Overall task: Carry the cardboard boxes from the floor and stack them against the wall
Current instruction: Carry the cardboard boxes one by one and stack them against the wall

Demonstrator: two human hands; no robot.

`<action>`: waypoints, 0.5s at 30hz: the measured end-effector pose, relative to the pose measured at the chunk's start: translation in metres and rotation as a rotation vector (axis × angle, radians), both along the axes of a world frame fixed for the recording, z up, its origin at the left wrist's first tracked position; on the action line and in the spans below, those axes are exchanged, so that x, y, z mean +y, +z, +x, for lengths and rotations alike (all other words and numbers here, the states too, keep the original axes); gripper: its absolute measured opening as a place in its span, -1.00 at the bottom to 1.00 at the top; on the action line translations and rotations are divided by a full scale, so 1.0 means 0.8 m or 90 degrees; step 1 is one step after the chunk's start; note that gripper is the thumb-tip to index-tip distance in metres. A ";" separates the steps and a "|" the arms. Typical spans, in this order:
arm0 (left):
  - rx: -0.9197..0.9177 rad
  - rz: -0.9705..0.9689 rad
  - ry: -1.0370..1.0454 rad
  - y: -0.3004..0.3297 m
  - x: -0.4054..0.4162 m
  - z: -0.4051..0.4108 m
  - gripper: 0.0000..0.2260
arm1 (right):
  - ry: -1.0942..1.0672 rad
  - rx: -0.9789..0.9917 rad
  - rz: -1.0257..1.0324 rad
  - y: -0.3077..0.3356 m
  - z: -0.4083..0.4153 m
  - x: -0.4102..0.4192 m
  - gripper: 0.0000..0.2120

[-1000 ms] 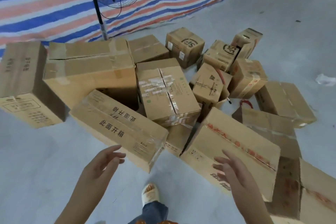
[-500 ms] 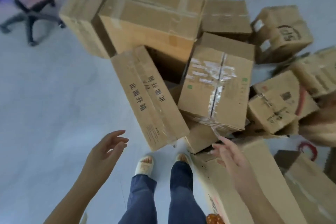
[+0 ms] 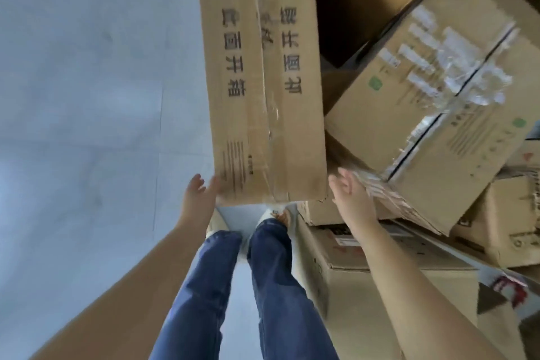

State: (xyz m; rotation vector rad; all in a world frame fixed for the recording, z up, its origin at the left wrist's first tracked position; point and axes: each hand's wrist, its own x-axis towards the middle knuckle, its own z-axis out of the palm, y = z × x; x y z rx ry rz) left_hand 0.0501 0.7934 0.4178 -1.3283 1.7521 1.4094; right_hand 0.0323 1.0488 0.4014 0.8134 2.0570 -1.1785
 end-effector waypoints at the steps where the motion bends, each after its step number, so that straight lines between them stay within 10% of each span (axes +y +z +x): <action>1: -0.005 0.019 0.000 -0.023 0.003 0.000 -0.48 | 0.000 -0.007 -0.008 -0.018 0.000 -0.008 -0.51; 11: 0.038 0.157 0.051 -0.018 -0.002 0.032 -0.89 | -0.151 -0.056 -0.178 -0.010 0.017 -0.040 -0.55; 15: 0.072 0.109 0.052 0.063 -0.019 0.034 -0.94 | -0.089 -0.017 -0.179 0.069 0.016 -0.053 -0.89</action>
